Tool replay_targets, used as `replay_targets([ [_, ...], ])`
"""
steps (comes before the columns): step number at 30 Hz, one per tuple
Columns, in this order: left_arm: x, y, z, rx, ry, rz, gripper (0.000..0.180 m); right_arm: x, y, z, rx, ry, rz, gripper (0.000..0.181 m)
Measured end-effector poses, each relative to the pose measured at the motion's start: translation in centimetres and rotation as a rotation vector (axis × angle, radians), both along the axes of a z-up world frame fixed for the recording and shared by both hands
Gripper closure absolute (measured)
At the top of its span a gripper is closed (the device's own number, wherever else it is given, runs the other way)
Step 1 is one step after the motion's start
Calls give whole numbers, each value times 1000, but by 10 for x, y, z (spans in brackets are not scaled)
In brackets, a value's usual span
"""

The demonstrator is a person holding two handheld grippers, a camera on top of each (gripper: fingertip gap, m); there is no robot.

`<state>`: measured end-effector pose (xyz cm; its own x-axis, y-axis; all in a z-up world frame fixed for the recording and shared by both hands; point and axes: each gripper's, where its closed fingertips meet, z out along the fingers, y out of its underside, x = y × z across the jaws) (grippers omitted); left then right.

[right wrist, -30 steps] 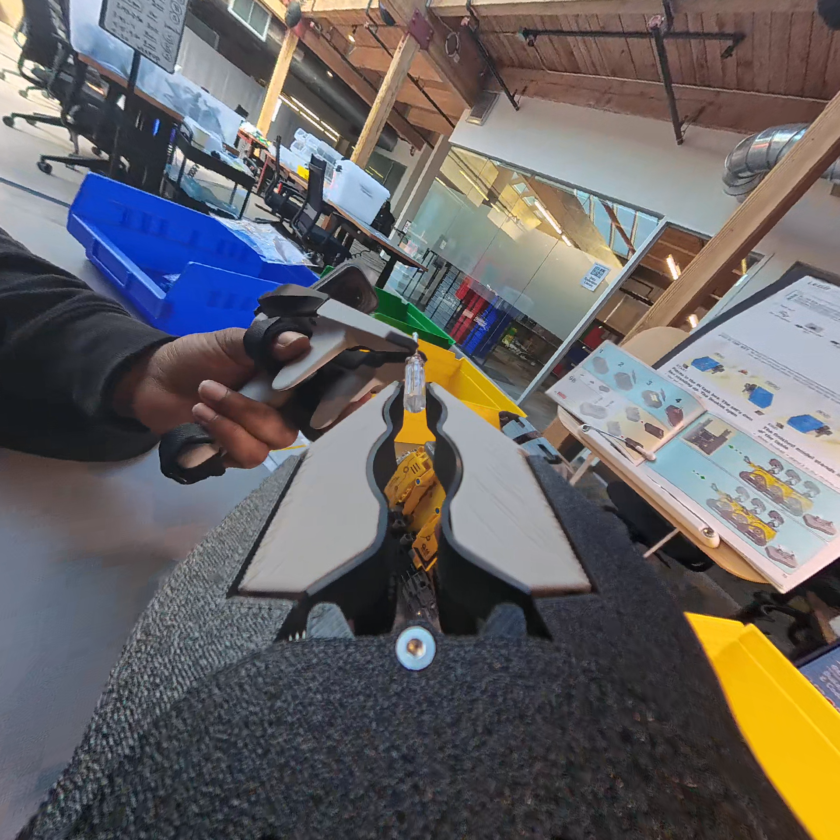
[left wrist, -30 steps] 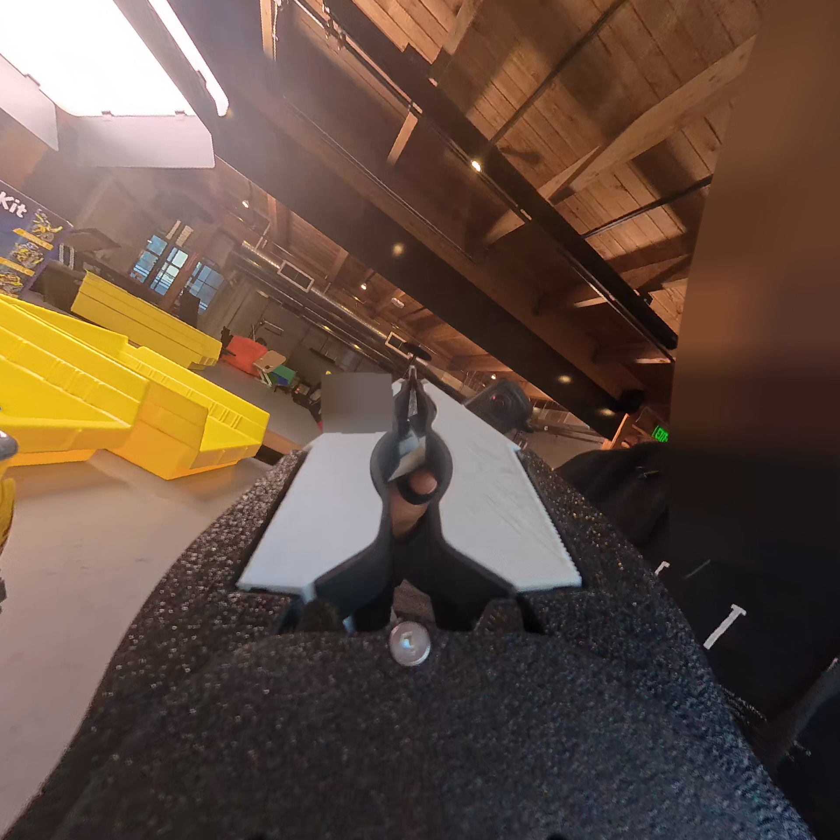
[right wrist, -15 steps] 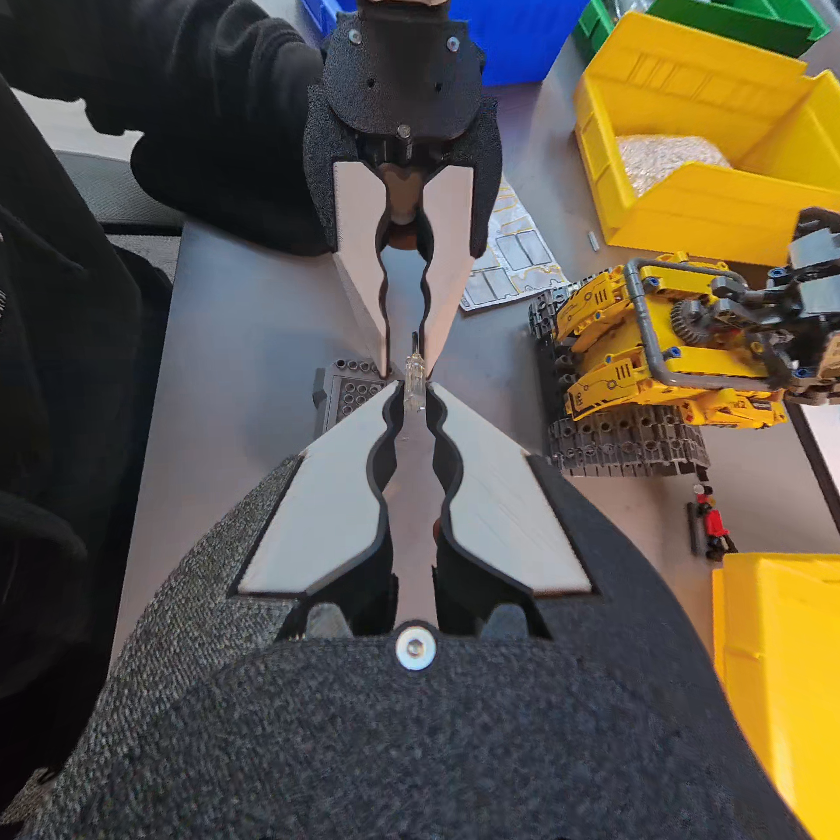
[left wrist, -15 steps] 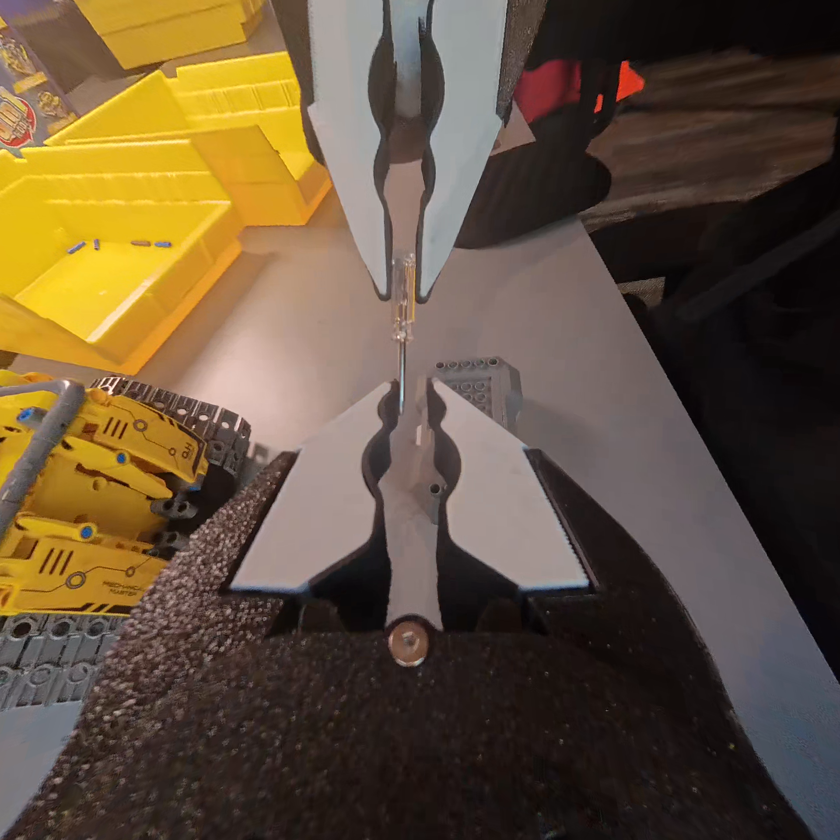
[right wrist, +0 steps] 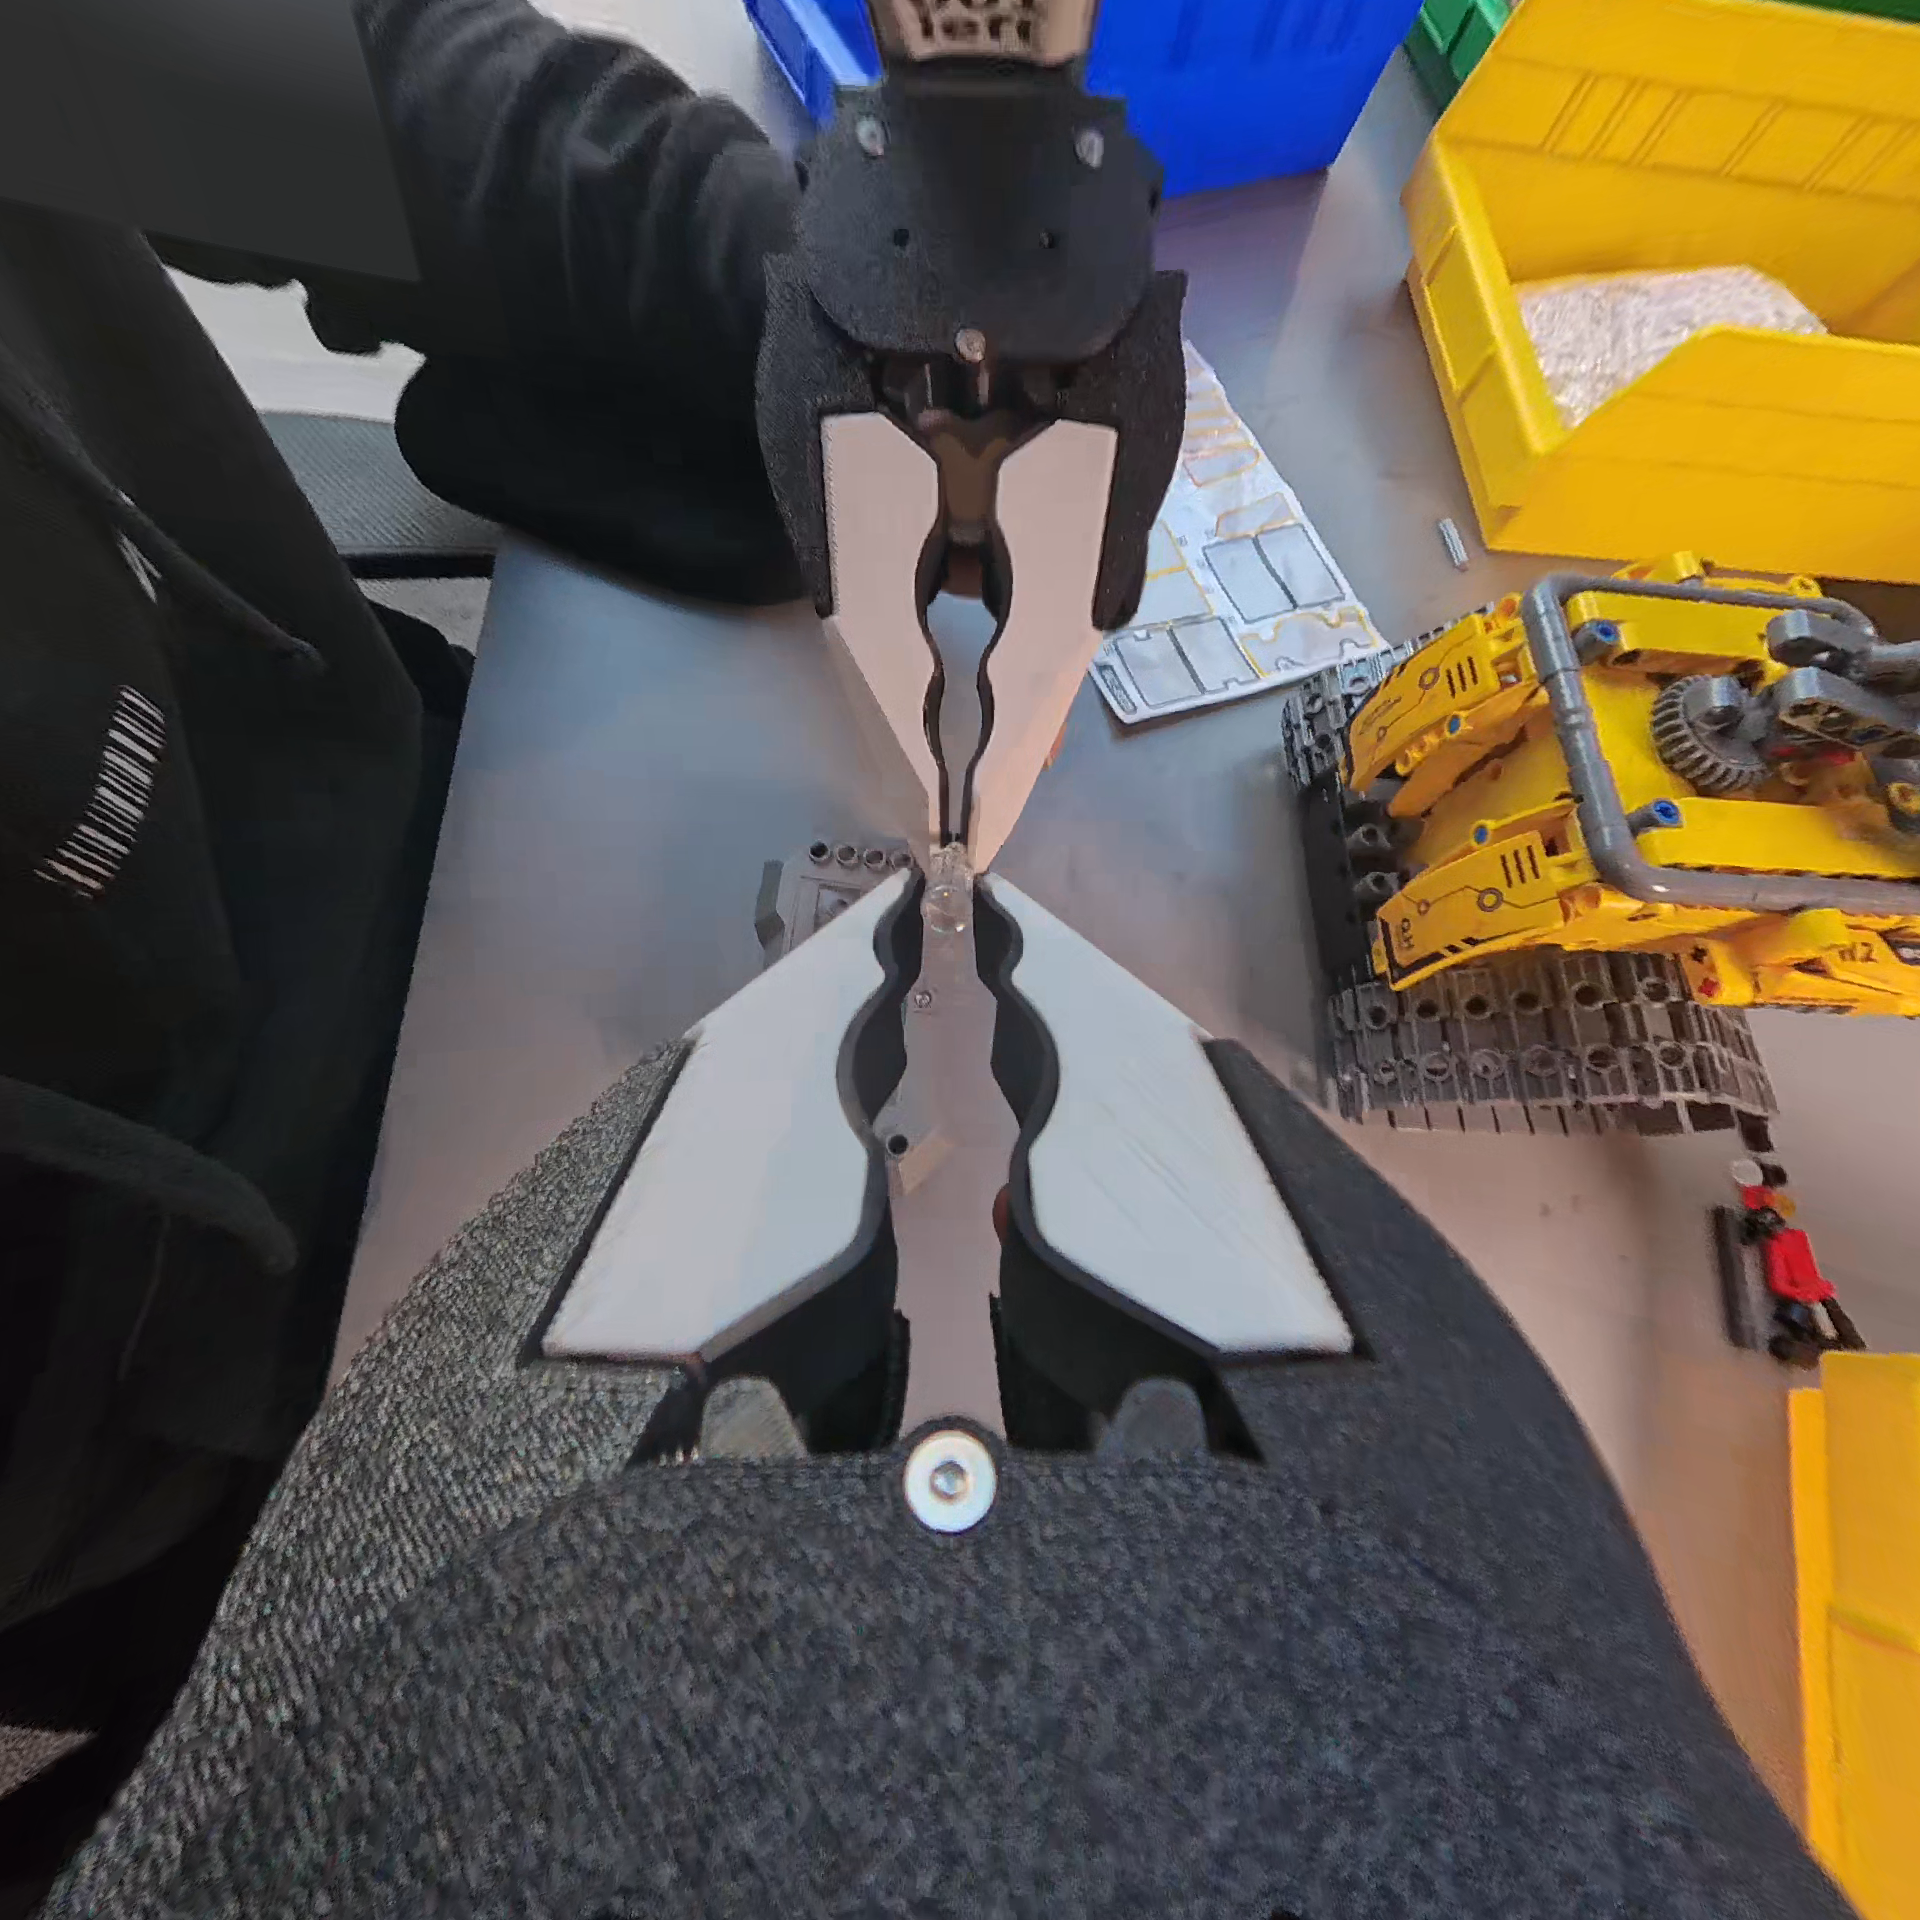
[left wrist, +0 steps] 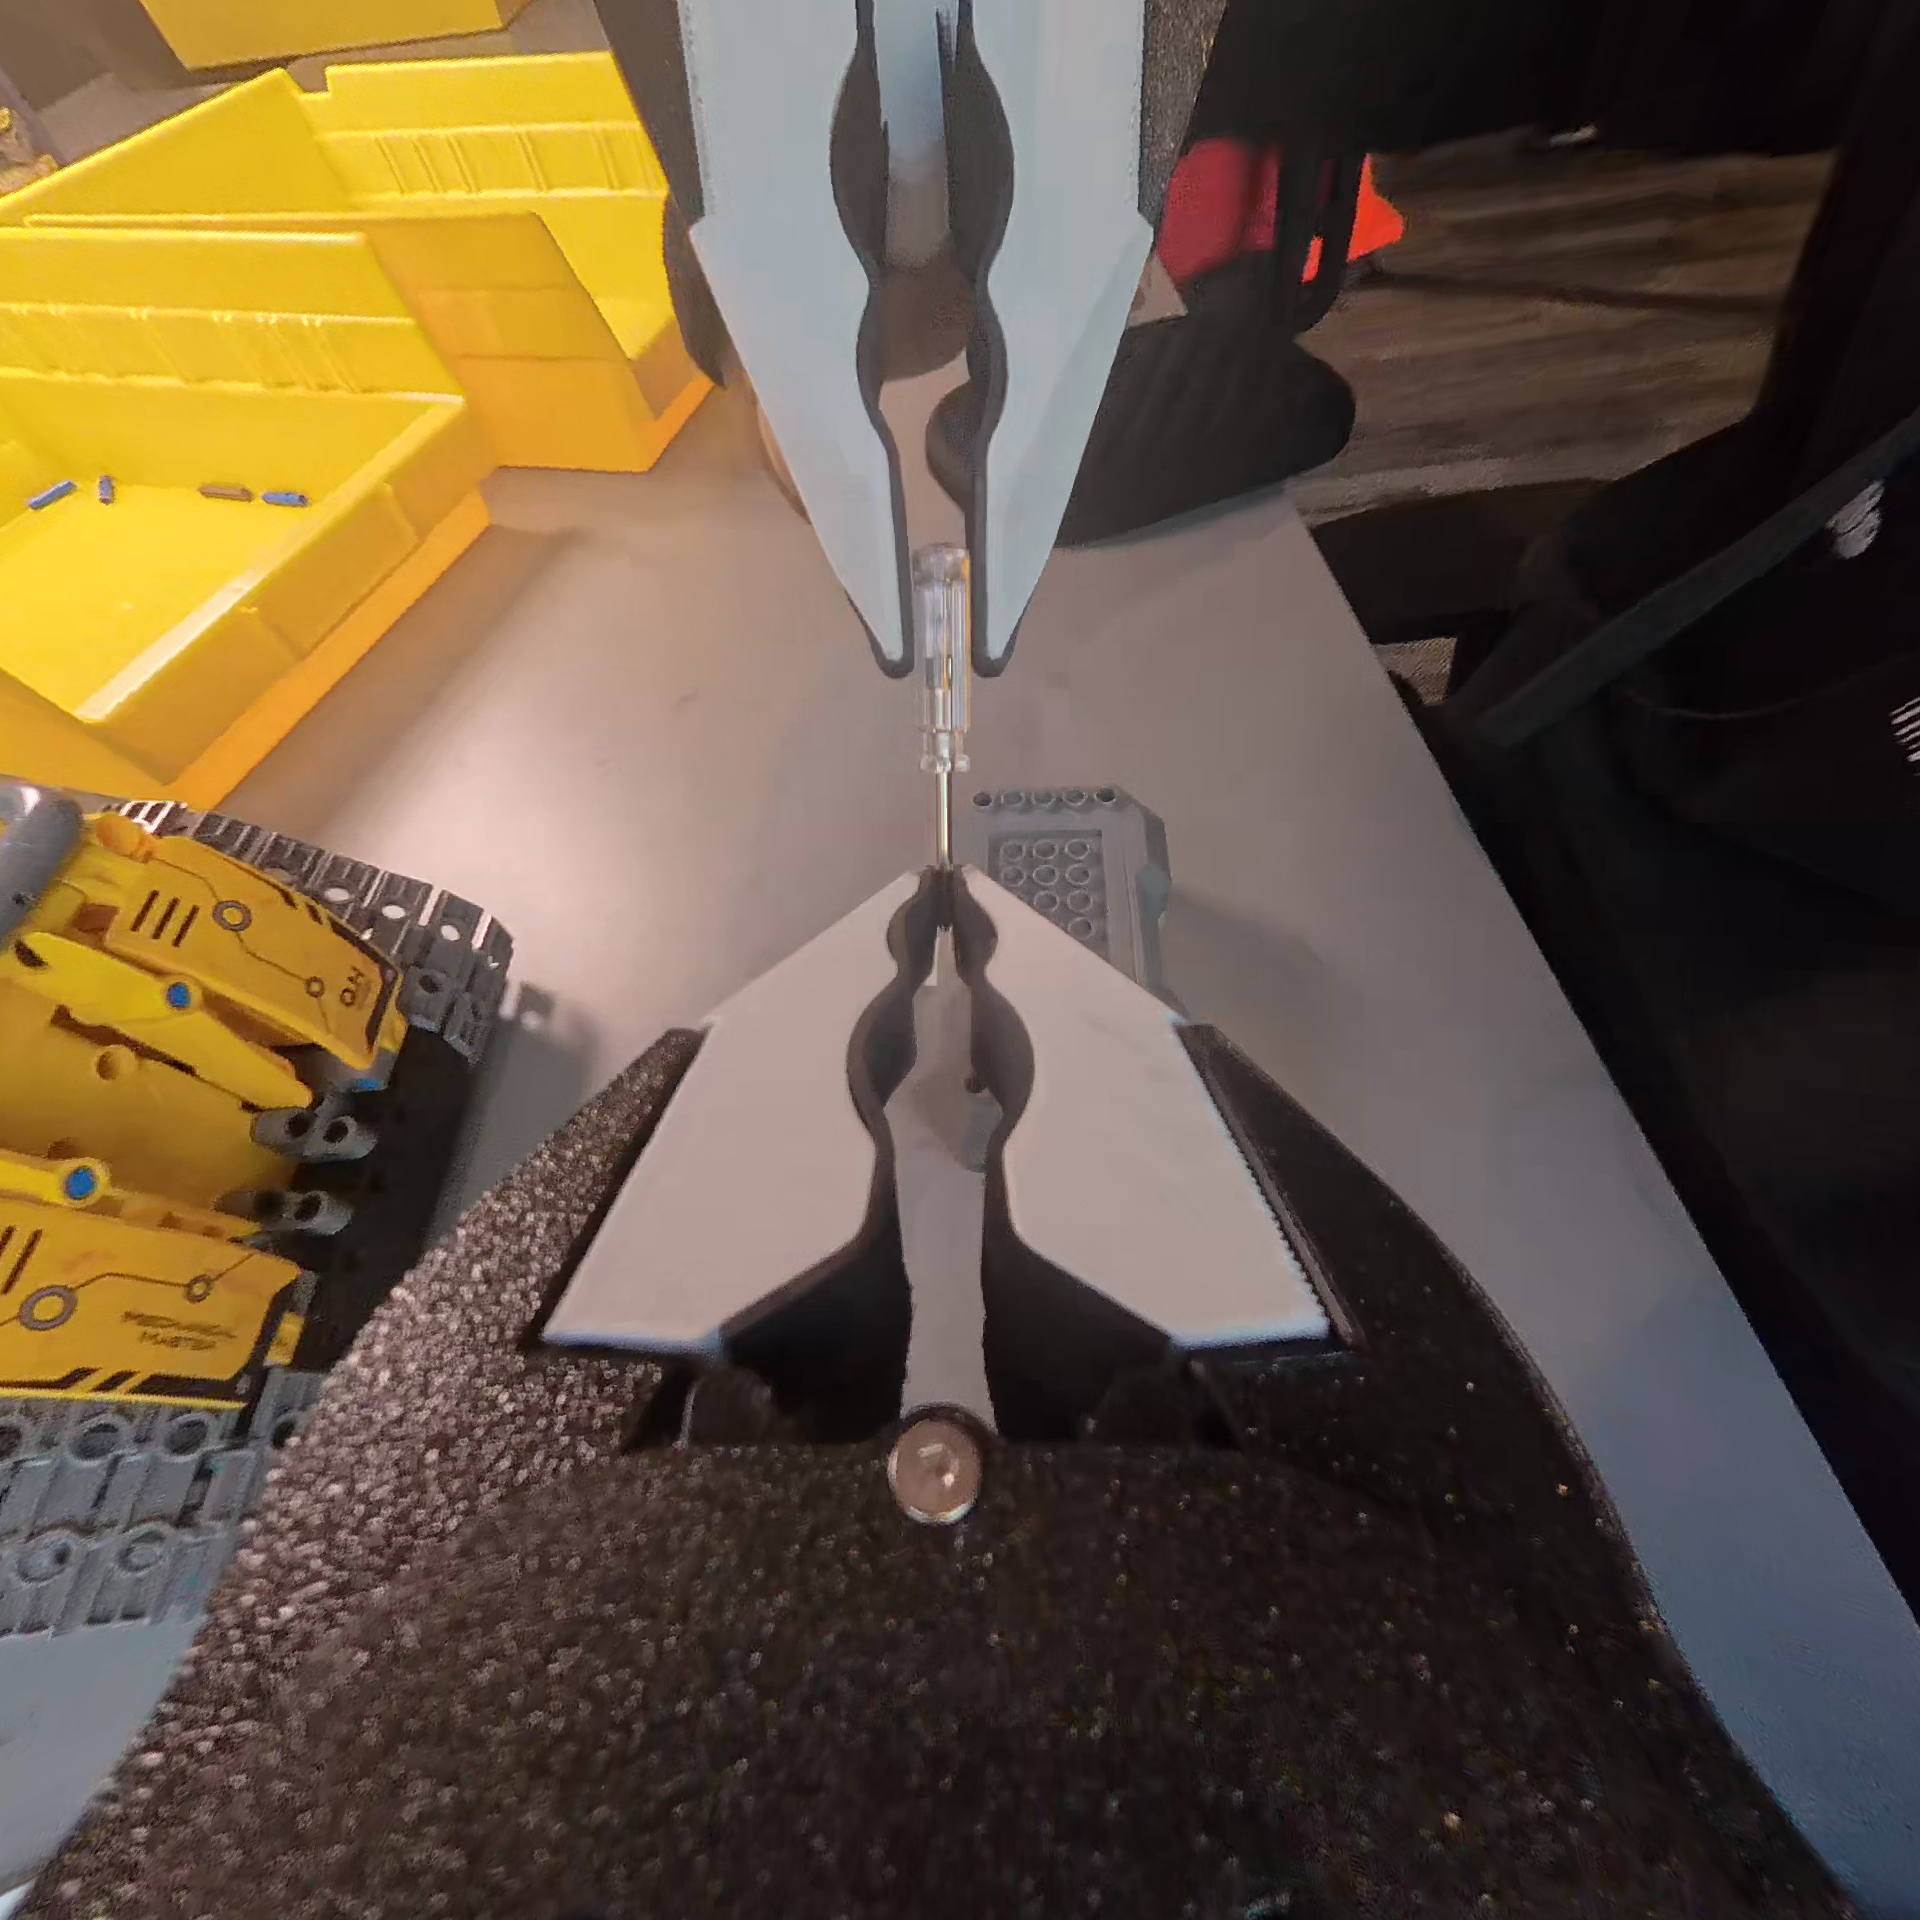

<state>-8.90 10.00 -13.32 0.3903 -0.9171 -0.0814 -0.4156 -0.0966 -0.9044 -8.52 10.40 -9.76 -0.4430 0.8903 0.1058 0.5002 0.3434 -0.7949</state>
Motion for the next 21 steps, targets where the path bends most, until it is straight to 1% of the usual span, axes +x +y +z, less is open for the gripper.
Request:
replay_targets([
  [2, 4, -2, 3, -23, -54, -21, 179, -1, -4, 5, -45, 31, 5, 172],
  [5, 9, -5, 3, -65, -99, -45, 179, -2, -7, 7, -40, 41, 15, 172],
  [9, 9, -3, -4, -66, -53, -28, 179, -3, -6, 1, -37, -45, -3, 173],
  [10, 7, -4, -5, -81, -43, -32, 173, -2, -4, -1, -50, -84, -16, 173],
  [13, -2, -9, -12, -150, -26, -59, 142, 1, 2, -13, -49, -205, -43, 173],
  [17, -5, -19, -32, -241, 44, -97, 111, 4, 3, -28, -38, -326, -51, 173],
  [19, -3, -23, -43, -247, 103, -110, 107, 5, 3, -33, -29, -356, -51, 173],
  [21, -2, -25, -50, -244, 147, -118, 107, 4, 4, -36, -24, -374, -58, 173],
])
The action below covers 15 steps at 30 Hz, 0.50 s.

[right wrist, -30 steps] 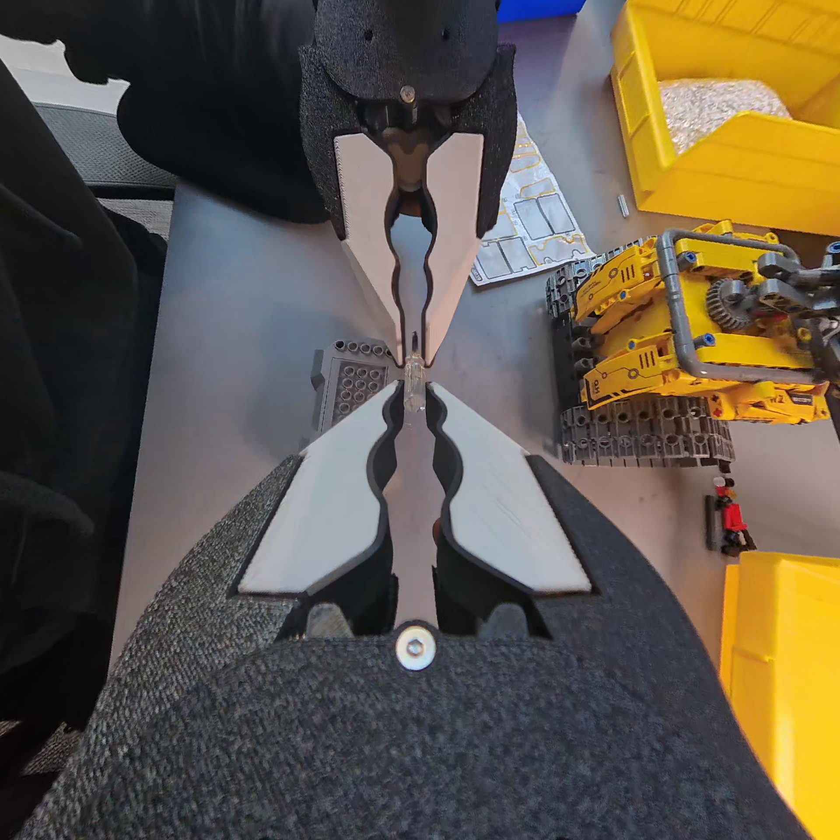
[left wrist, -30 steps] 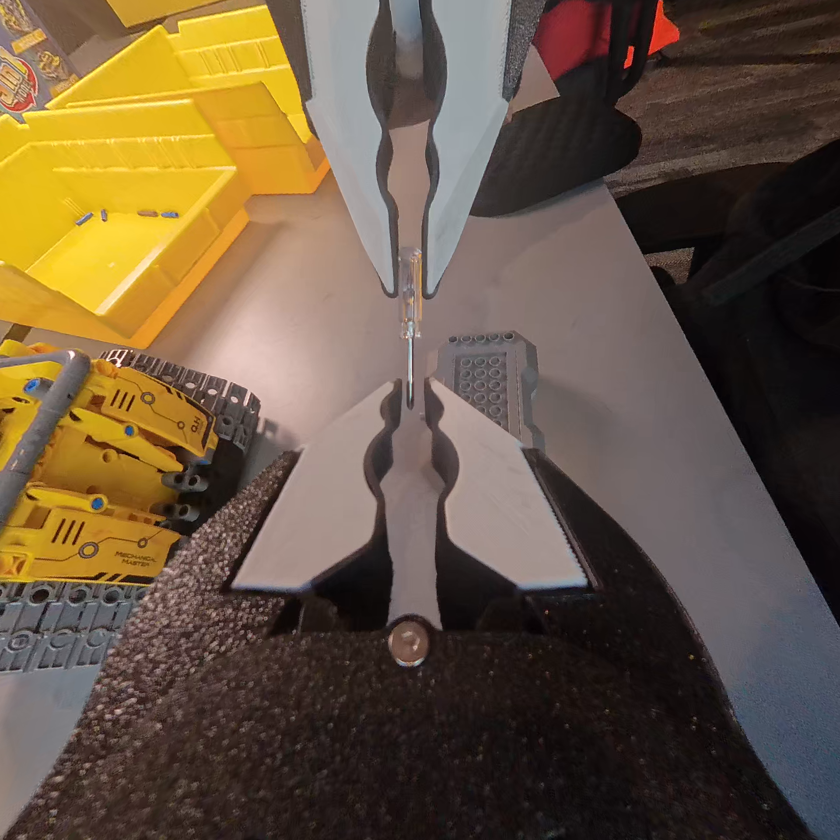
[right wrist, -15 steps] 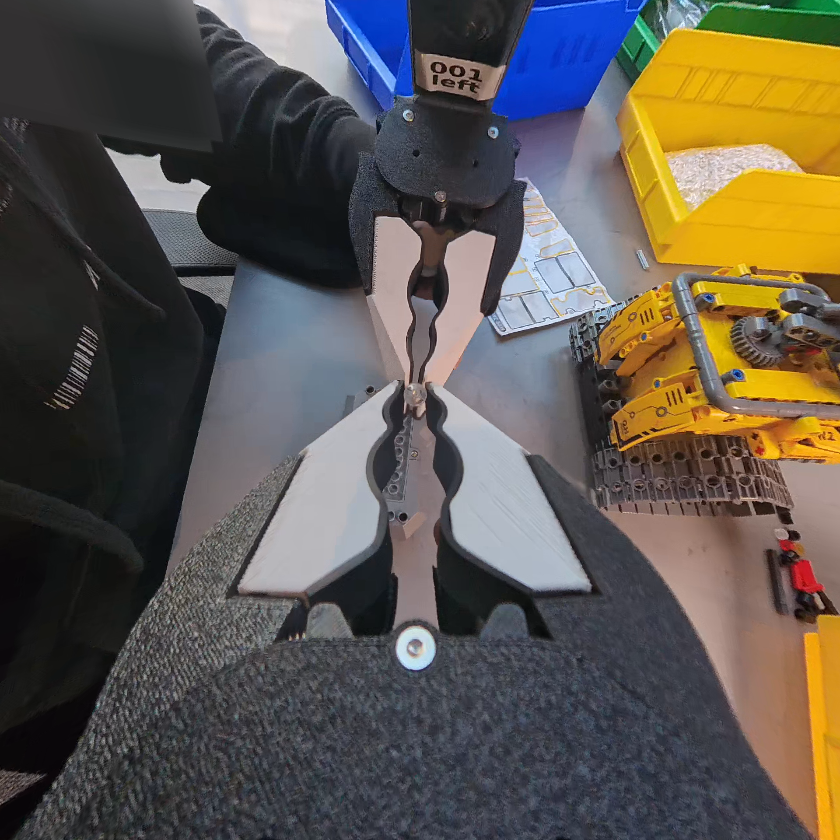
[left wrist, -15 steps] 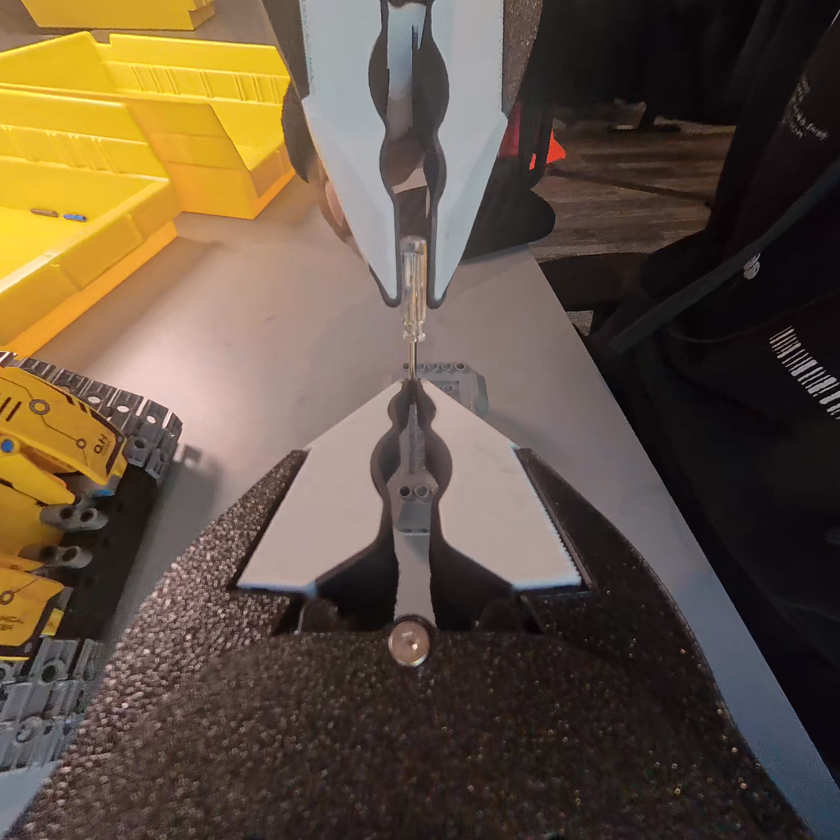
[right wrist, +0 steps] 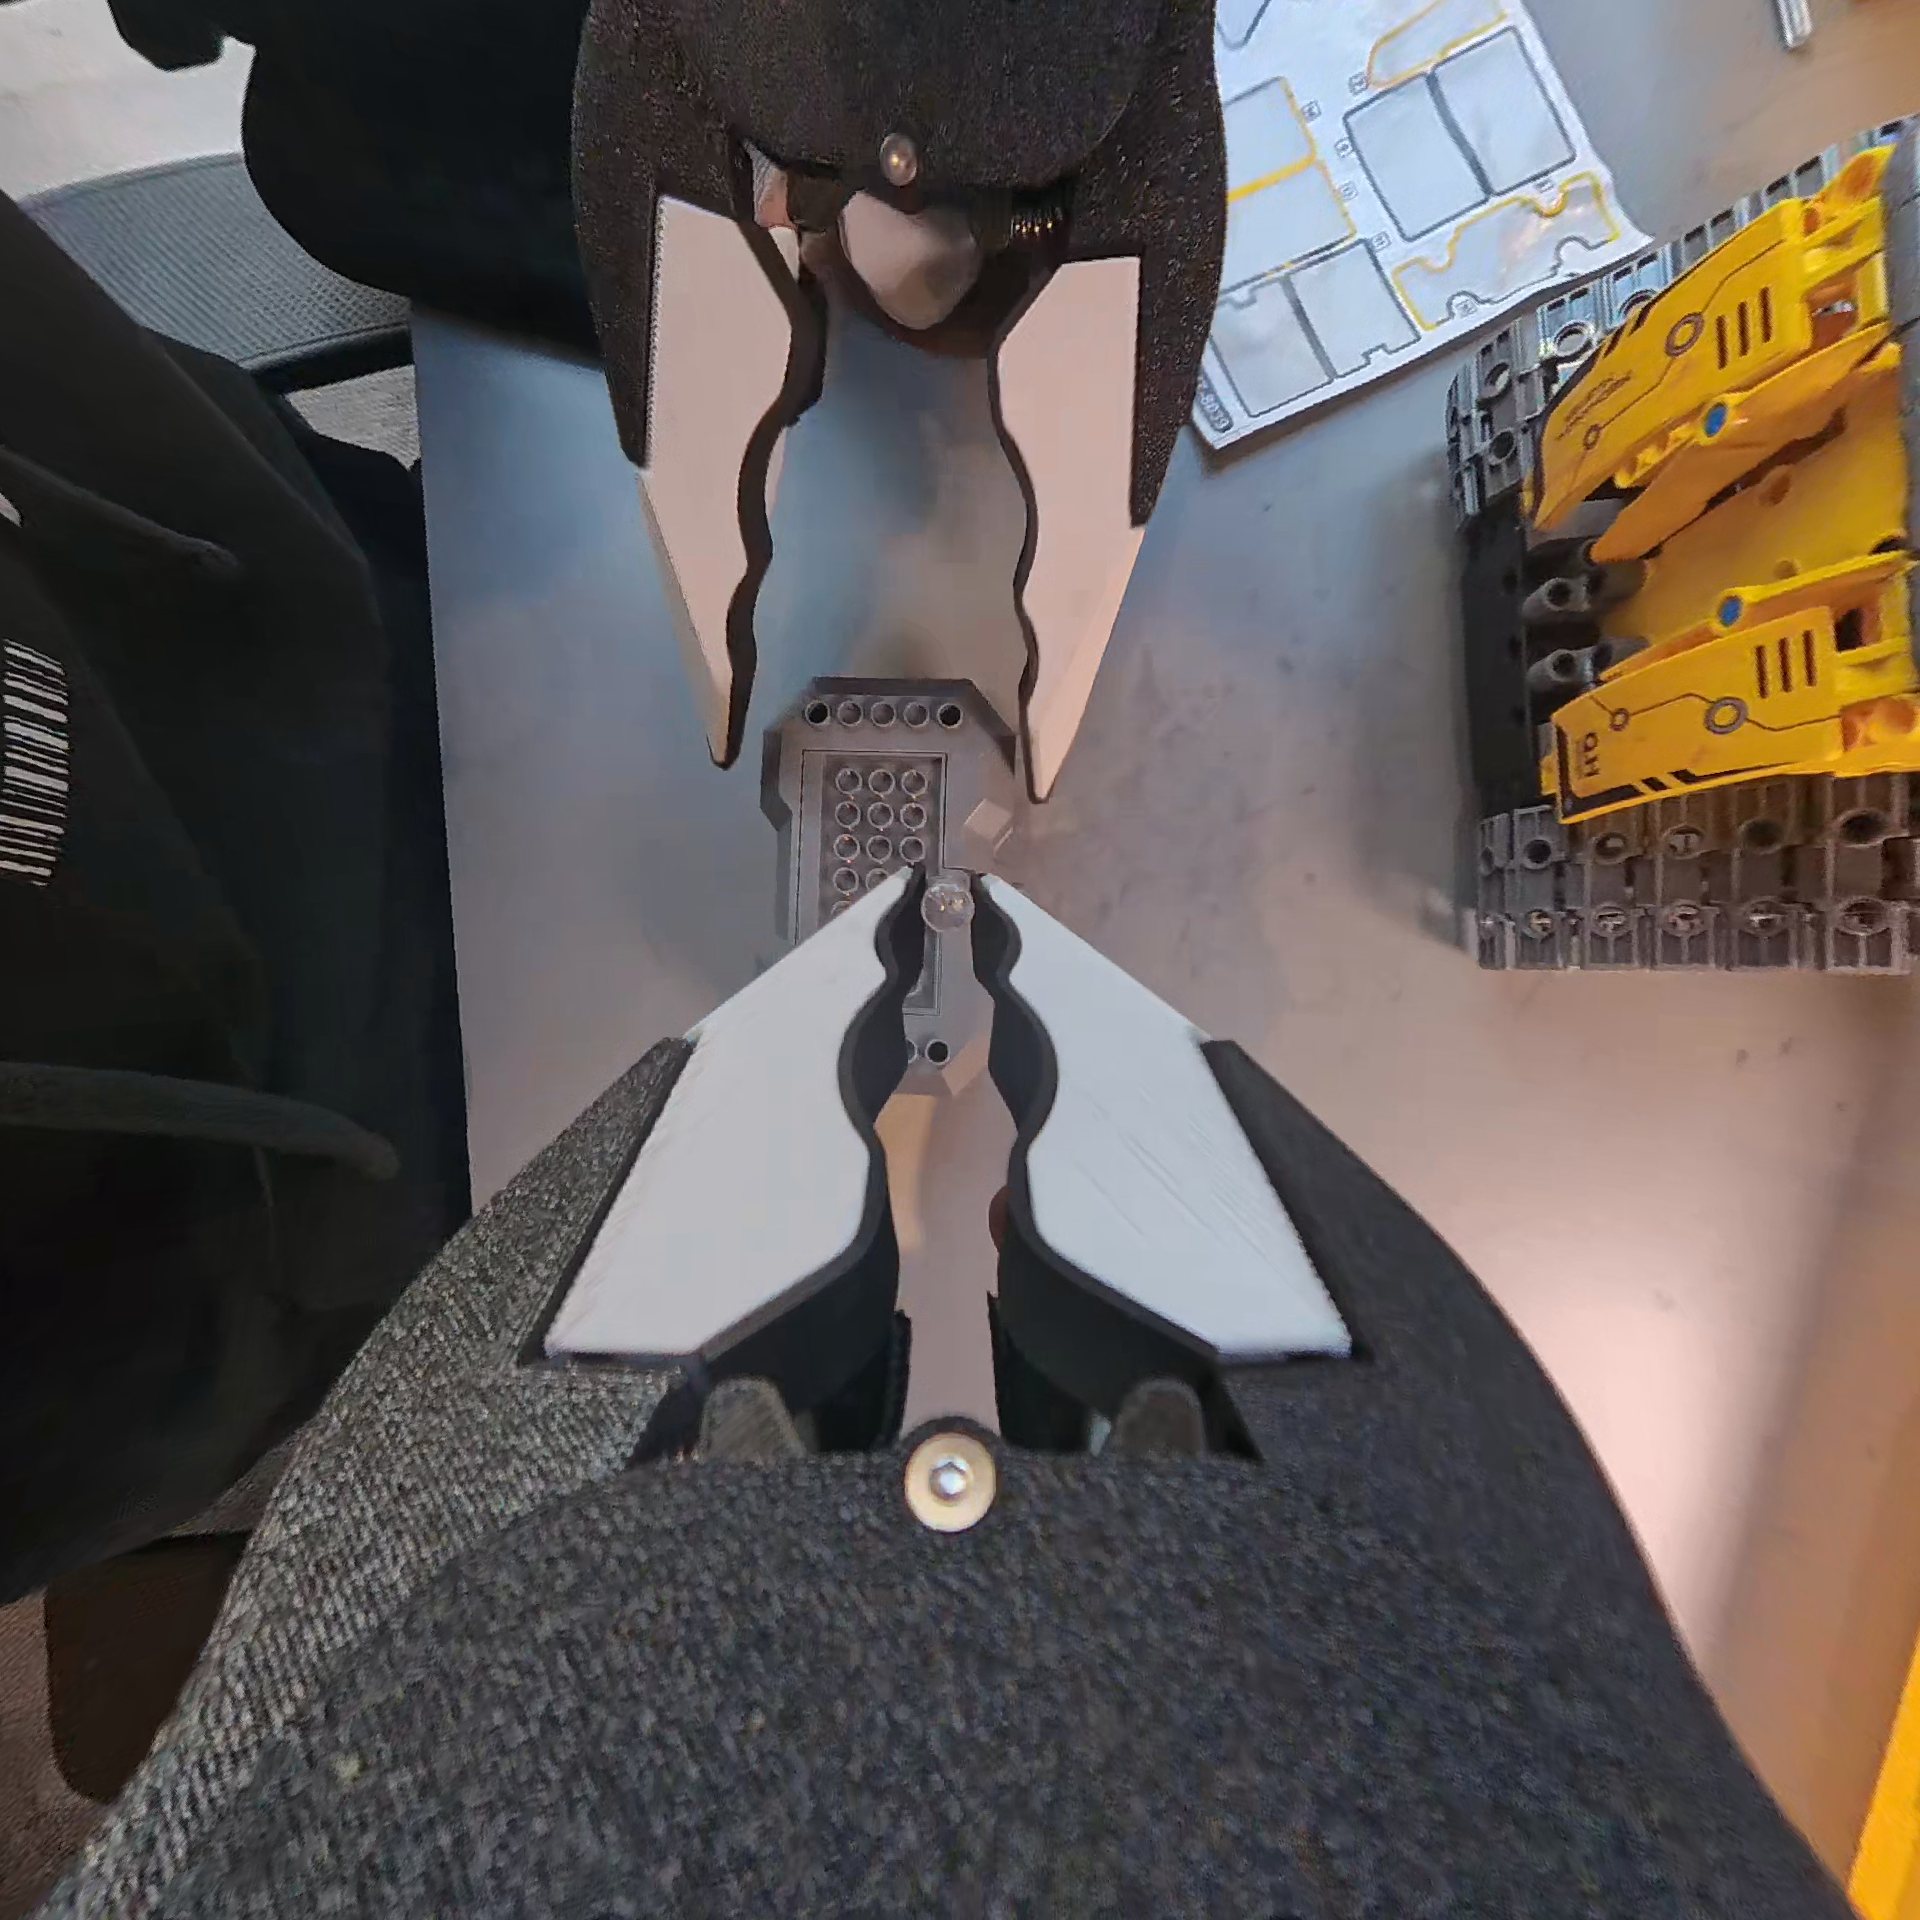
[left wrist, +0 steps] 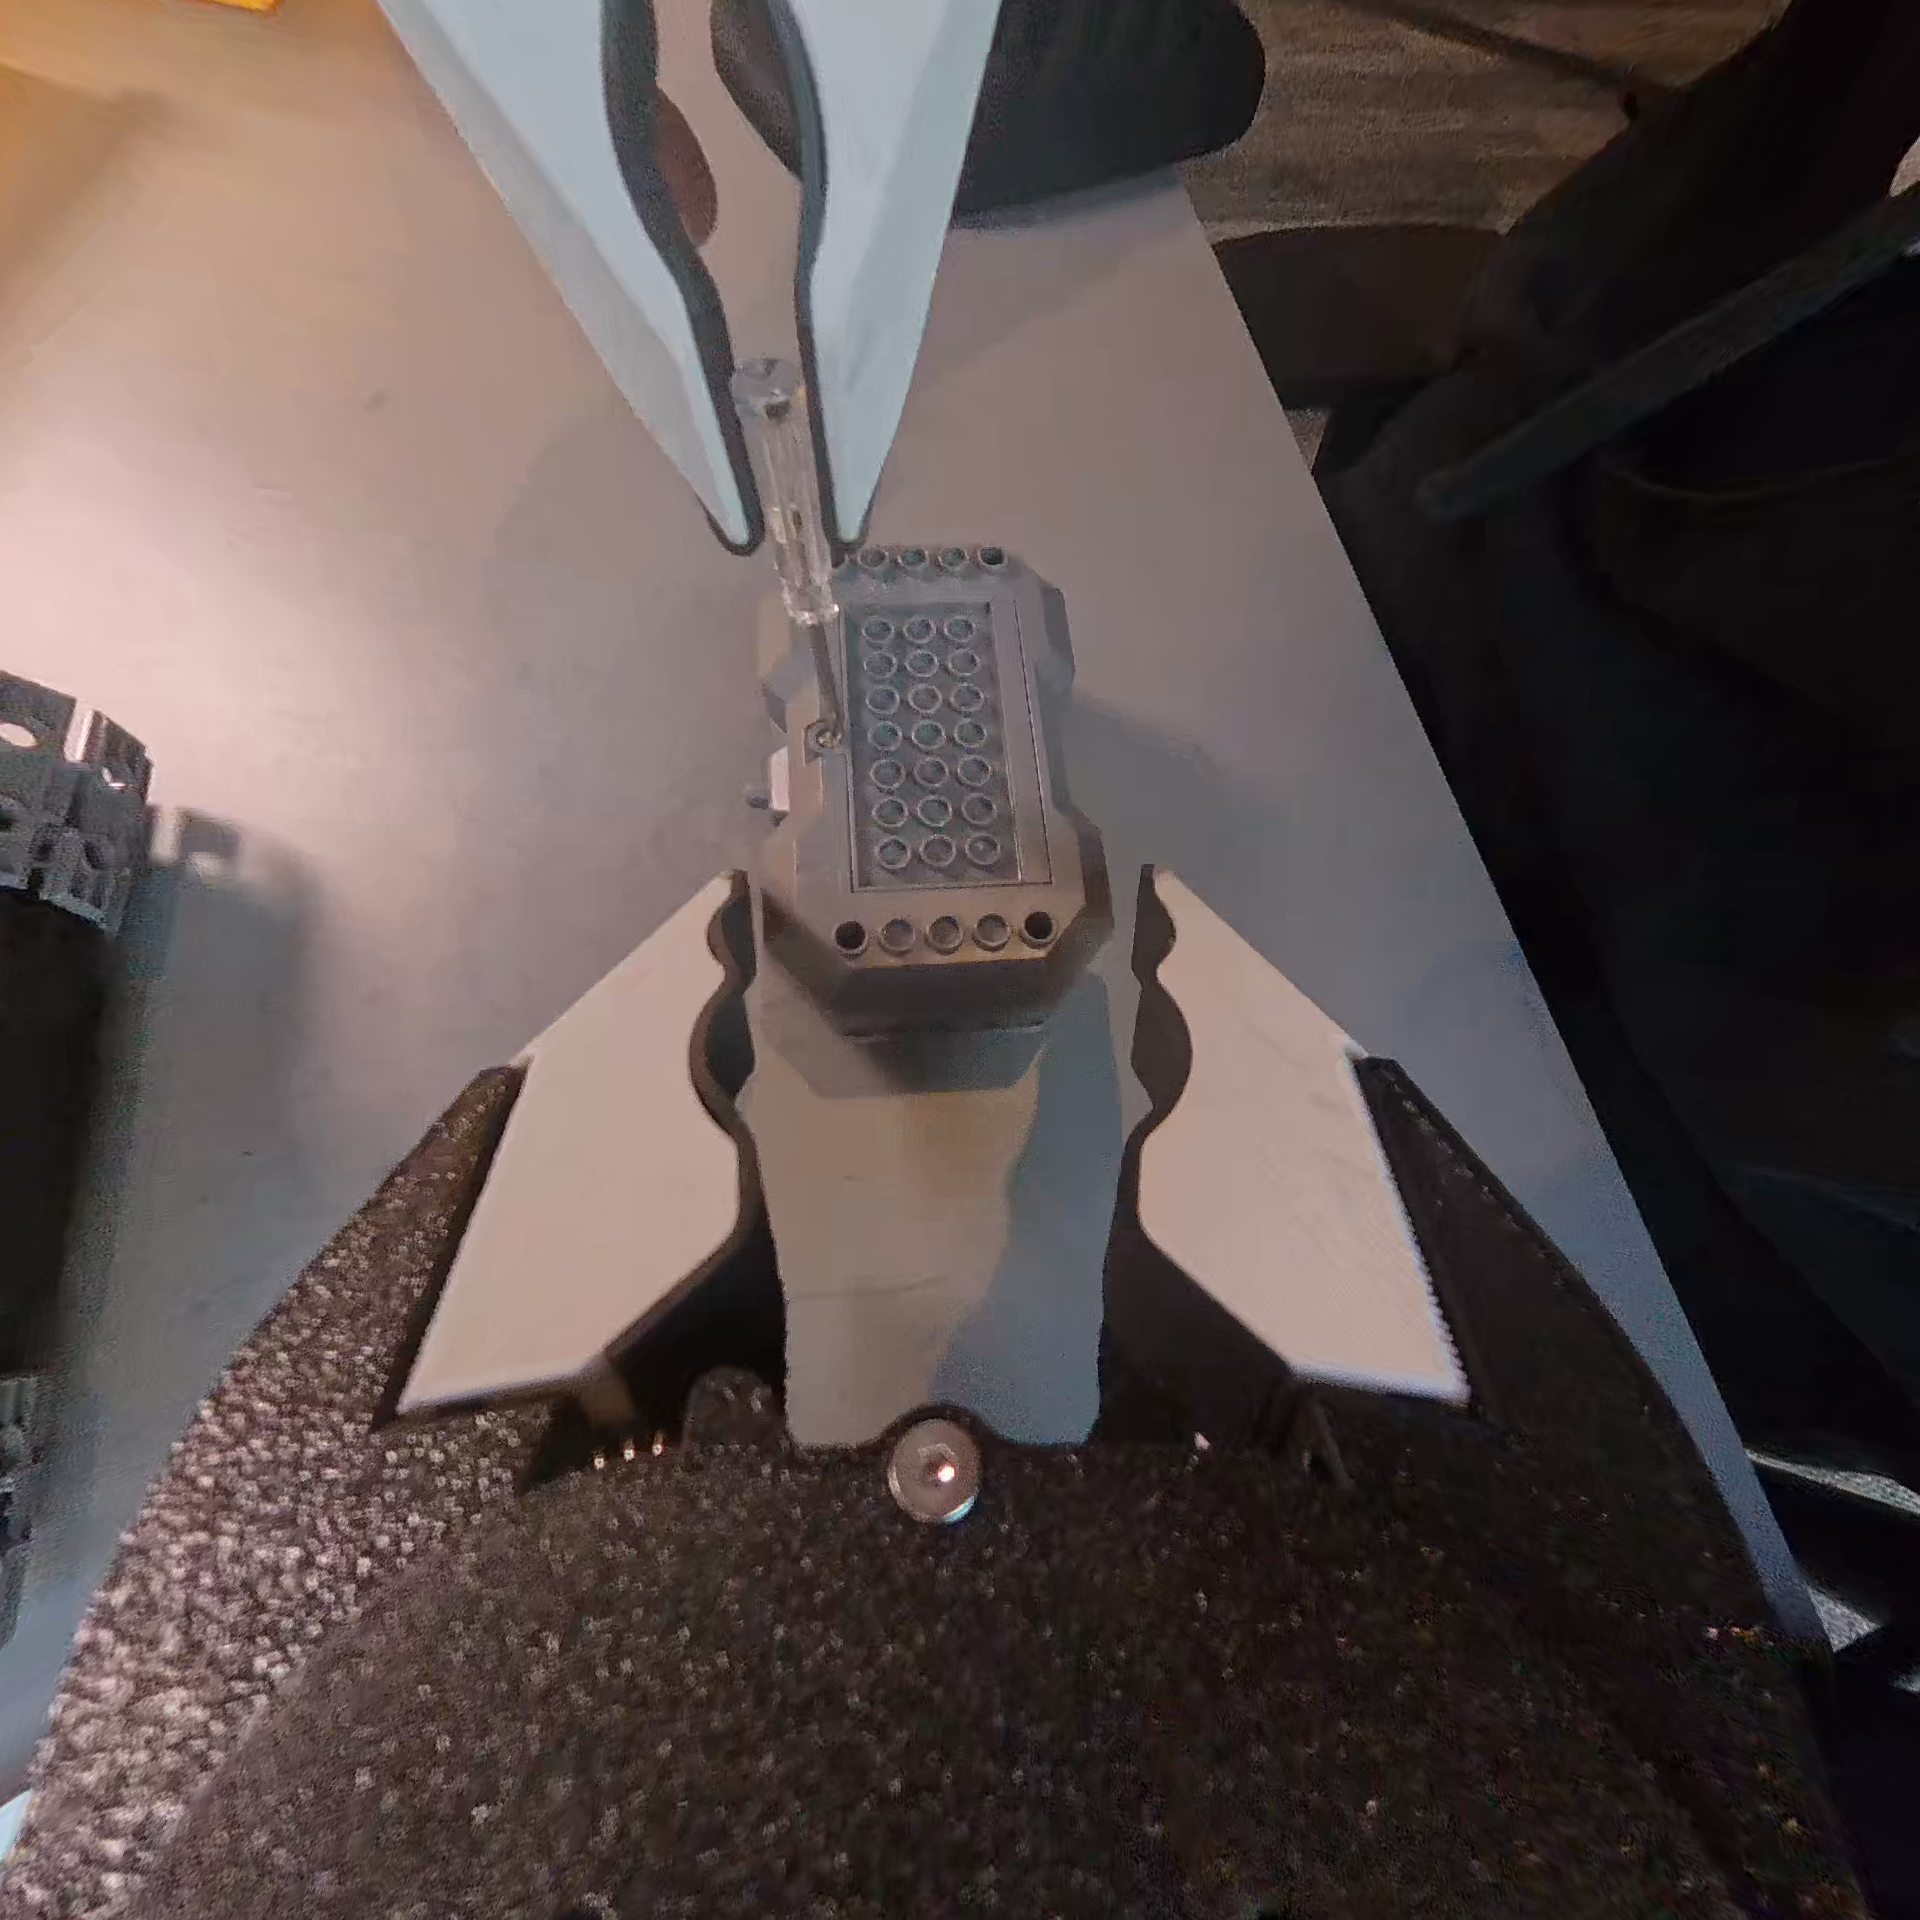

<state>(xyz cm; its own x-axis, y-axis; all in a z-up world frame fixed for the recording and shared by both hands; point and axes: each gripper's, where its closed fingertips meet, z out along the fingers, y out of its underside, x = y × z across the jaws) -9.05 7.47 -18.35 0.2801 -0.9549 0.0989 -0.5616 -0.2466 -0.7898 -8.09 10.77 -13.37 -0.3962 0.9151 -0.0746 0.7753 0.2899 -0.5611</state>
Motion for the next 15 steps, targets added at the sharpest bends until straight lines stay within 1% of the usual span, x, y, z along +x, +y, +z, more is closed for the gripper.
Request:
replay_targets([
  [2, 0, 0, -5, 4, 25, -3, 111, -1, 0, -1, 4, -5, -4, 173],
  [7, -1, 1, -6, -11, 17, 0, 111, -3, 1, -2, 38, -18, -4, 173],
  [15, 0, 1, -7, 28, 48, -2, 112, -5, 2, -2, 3, -54, -33, 173],
])
